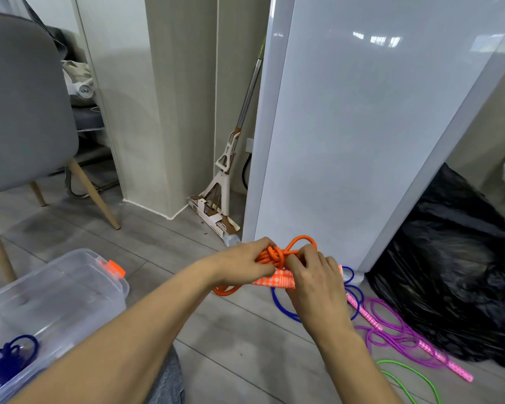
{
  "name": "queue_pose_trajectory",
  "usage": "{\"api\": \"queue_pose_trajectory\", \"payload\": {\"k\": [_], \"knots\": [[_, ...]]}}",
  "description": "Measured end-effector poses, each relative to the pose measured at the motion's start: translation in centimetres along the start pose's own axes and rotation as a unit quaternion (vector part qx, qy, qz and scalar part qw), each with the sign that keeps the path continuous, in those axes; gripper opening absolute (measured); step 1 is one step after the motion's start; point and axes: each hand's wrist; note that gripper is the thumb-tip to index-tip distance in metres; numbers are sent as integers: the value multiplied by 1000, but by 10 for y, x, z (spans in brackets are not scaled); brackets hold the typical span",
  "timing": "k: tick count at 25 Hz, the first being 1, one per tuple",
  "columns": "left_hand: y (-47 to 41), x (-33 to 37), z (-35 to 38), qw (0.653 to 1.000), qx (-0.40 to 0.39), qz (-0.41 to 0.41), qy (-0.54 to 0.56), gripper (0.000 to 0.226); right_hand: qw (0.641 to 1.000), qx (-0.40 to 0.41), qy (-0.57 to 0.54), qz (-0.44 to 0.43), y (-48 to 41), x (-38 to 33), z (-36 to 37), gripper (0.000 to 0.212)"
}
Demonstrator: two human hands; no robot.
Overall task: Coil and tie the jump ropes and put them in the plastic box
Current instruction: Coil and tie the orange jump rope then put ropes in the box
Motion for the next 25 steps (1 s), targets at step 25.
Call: {"api": "queue_pose_trajectory", "payload": {"k": [25], "knots": [[106, -226, 33, 906, 203, -143, -342, 54, 918, -305, -208, -144, -86, -151, 150, 52]]}}
Point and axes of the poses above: each hand's wrist, its own y-axis away from the middle knuckle, its own z-axis out of the palm, x = y × z, and after that the axes turned 15 degrees about -y, right-handed
